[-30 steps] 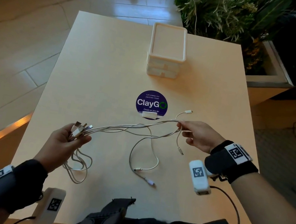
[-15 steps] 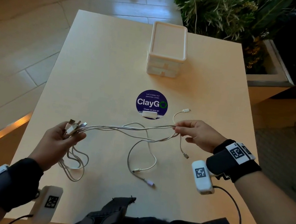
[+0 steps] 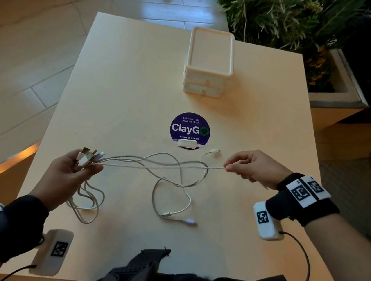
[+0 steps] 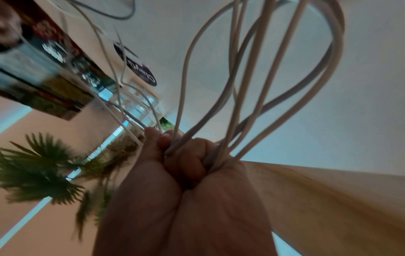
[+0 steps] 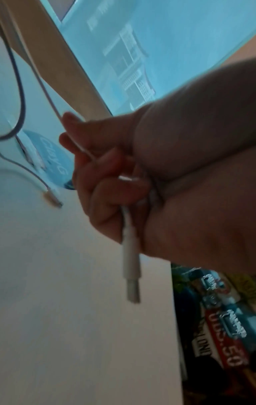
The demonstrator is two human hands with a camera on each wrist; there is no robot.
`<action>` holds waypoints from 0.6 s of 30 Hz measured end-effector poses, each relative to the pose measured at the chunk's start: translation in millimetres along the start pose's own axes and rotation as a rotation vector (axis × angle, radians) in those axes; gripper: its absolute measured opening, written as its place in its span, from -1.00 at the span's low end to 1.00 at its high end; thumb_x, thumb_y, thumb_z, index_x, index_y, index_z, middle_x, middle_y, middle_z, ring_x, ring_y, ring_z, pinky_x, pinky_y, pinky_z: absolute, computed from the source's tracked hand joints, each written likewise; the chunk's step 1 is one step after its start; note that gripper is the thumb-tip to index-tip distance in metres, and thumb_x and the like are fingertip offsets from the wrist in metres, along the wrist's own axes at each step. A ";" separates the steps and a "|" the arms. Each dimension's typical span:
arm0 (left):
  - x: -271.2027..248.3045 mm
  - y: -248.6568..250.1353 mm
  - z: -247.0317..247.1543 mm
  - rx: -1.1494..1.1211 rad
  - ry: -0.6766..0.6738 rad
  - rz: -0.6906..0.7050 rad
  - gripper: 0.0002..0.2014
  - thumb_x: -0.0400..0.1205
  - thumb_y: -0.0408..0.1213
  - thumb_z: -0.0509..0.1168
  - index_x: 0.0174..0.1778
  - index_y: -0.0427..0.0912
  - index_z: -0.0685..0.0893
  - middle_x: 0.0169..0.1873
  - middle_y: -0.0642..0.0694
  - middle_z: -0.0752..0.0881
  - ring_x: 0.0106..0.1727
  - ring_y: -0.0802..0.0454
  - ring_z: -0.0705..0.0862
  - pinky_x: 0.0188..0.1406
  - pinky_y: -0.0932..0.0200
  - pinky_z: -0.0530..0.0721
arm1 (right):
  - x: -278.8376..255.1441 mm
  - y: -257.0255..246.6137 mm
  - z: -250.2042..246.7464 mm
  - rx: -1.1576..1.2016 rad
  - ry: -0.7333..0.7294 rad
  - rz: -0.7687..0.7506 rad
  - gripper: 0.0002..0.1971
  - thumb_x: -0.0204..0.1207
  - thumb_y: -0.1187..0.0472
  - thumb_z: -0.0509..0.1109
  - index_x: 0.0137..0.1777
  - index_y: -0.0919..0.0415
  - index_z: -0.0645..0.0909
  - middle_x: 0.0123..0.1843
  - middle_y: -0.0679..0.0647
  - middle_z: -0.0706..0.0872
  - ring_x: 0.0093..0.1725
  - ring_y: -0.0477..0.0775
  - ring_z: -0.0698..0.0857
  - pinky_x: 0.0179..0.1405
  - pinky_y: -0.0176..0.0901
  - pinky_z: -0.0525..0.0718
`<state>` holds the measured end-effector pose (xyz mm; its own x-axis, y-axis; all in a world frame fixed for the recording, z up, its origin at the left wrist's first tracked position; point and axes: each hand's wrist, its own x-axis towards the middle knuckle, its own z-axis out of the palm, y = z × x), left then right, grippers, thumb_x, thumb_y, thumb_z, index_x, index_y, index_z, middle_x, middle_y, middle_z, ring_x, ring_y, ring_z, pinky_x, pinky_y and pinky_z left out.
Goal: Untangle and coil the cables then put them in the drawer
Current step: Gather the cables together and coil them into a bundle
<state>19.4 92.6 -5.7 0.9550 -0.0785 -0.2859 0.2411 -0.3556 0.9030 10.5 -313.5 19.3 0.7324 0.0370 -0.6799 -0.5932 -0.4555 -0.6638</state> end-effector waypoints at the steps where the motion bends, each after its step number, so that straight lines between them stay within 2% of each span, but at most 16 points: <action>1: -1.8 3.7 2.7 0.036 -0.033 0.011 -0.80 0.53 -0.49 0.38 -0.06 -0.09 0.70 -0.41 0.20 0.75 -0.34 0.34 0.58 -0.36 0.62 0.46 | 1.8 -1.8 -4.4 -0.078 0.051 -0.037 -0.93 0.45 0.23 0.49 -0.12 0.20 0.74 -0.39 0.02 0.57 -0.42 -0.07 0.46 -0.44 -0.33 0.42; 3: -5.7 9.4 10.6 0.081 -0.097 0.023 -0.84 0.53 -0.52 0.37 -0.07 -0.18 0.69 -0.54 0.35 0.69 -0.47 0.41 0.56 -0.41 0.63 0.42 | 12.4 -2.8 -9.1 -0.268 0.270 -0.146 -0.98 0.45 0.18 0.48 -0.14 0.07 0.73 -0.20 0.04 0.63 -0.16 -0.01 0.54 -0.09 -0.19 0.51; 4: -6.7 11.1 14.1 0.085 -0.117 0.030 -0.85 0.53 -0.52 0.37 -0.09 -0.20 0.68 -0.59 0.34 0.66 -0.50 0.39 0.54 -0.44 0.61 0.41 | 17.7 -2.2 -8.3 -0.373 0.417 -0.182 -0.94 0.45 0.16 0.47 -0.10 0.05 0.72 -0.09 0.06 0.61 -0.02 0.01 0.51 0.05 -0.10 0.48; 5: -7.2 12.3 16.8 0.081 -0.129 0.038 -0.85 0.53 -0.52 0.37 -0.12 -0.19 0.69 -0.60 0.30 0.63 -0.52 0.35 0.51 -0.47 0.57 0.40 | 20.5 -2.4 -5.0 -0.437 0.549 -0.216 -0.91 0.44 0.16 0.46 -0.06 0.08 0.71 -0.03 0.07 0.58 0.04 0.04 0.48 0.11 -0.04 0.46; 6: -7.2 11.8 17.6 0.073 -0.128 0.043 -0.85 0.52 -0.51 0.39 -0.14 -0.16 0.69 -0.59 0.26 0.62 -0.50 0.31 0.48 -0.47 0.53 0.40 | 19.9 -4.7 0.8 -0.443 0.640 -0.263 -0.90 0.44 0.19 0.45 -0.06 0.13 0.69 -0.05 0.09 0.58 0.02 0.06 0.49 0.09 -0.02 0.47; 7: -6.6 11.6 17.7 0.062 -0.124 0.041 -0.85 0.52 -0.50 0.40 -0.16 -0.14 0.70 -0.56 0.22 0.61 -0.46 0.27 0.46 -0.46 0.48 0.41 | 16.6 -8.2 9.3 -0.409 0.656 -0.323 -0.93 0.44 0.22 0.46 -0.11 0.19 0.68 -0.11 0.09 0.61 -0.06 0.07 0.53 0.01 -0.05 0.51; 8: -5.9 10.9 17.6 0.048 -0.115 0.031 -0.87 0.52 -0.48 0.41 -0.16 -0.16 0.71 -0.53 0.19 0.60 -0.43 0.22 0.45 -0.46 0.46 0.41 | 10.9 -11.4 21.4 -0.386 0.591 -0.384 -0.95 0.43 0.25 0.46 -0.16 0.22 0.68 -0.19 0.07 0.64 -0.15 0.06 0.57 -0.08 -0.10 0.53; 10: -5.5 11.2 19.0 0.030 -0.094 0.019 -0.89 0.52 -0.49 0.41 -0.14 -0.19 0.71 -0.57 0.21 0.57 -0.47 0.26 0.42 -0.48 0.48 0.39 | -2.2 -14.3 52.0 -0.435 0.290 -0.503 -0.96 0.42 0.27 0.46 -0.20 0.24 0.69 -0.27 0.06 0.70 -0.26 0.03 0.60 -0.17 -0.11 0.56; 12: -5.1 14.6 21.7 0.019 -0.082 0.023 -0.90 0.53 -0.50 0.39 -0.14 -0.24 0.69 -0.64 0.23 0.54 -0.55 0.29 0.41 -0.53 0.52 0.35 | -8.5 -10.7 84.4 -0.536 0.001 -0.556 -0.91 0.45 0.27 0.43 -0.10 0.25 0.72 -0.14 0.12 0.75 -0.24 -0.02 0.61 -0.10 -0.04 0.62; 13: -5.2 17.1 22.4 0.007 -0.078 0.031 -0.91 0.53 -0.51 0.38 -0.14 -0.24 0.68 -0.66 0.23 0.53 -0.58 0.29 0.40 -0.55 0.52 0.35 | -7.1 -6.8 98.6 -0.565 -0.082 -0.544 -0.83 0.47 0.26 0.42 0.03 0.25 0.70 0.02 0.14 0.73 -0.19 -0.02 0.61 -0.01 -0.07 0.62; 14: -5.1 19.1 22.6 -0.006 -0.076 0.040 -0.91 0.54 -0.51 0.38 -0.15 -0.24 0.67 -0.67 0.23 0.52 -0.59 0.29 0.40 -0.57 0.52 0.34 | -3.9 -3.4 111.3 -0.591 -0.122 -0.506 -0.70 0.49 0.24 0.41 0.22 0.24 0.63 0.21 0.13 0.65 -0.11 0.02 0.63 0.08 -0.10 0.59; 16: -4.5 24.3 22.3 -0.036 -0.059 0.054 -0.91 0.53 -0.51 0.37 -0.15 -0.23 0.67 -0.67 0.20 0.52 -0.60 0.28 0.40 -0.59 0.51 0.35 | 7.3 2.7 128.7 -0.685 -0.153 -0.378 -0.42 0.52 0.18 0.38 0.53 0.15 0.32 0.49 0.09 0.42 0.17 0.17 0.63 0.24 -0.06 0.53; 17: -3.9 27.1 20.9 -0.058 -0.048 0.055 -0.90 0.53 -0.49 0.37 -0.16 -0.21 0.67 -0.66 0.19 0.52 -0.61 0.28 0.40 -0.59 0.51 0.36 | 12.4 4.7 132.5 -0.740 -0.165 -0.323 -0.34 0.55 0.16 0.36 0.60 0.10 0.18 0.52 0.10 0.38 0.26 0.22 0.59 0.27 -0.01 0.52; 18: -2.9 29.4 18.4 -0.088 -0.035 0.054 -0.89 0.53 -0.48 0.38 -0.17 -0.18 0.67 -0.66 0.18 0.52 -0.61 0.27 0.40 -0.60 0.50 0.37 | 17.1 6.8 133.1 -0.783 -0.169 -0.297 -0.34 0.57 0.15 0.33 0.62 0.05 0.13 0.48 0.13 0.41 0.28 0.24 0.57 0.25 0.02 0.52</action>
<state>20.5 65.2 15.9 0.9608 -0.1288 -0.2455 0.2048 -0.2672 0.9416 -25.5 -197.5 -38.3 0.7244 0.3564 -0.5902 0.0632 -0.8868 -0.4579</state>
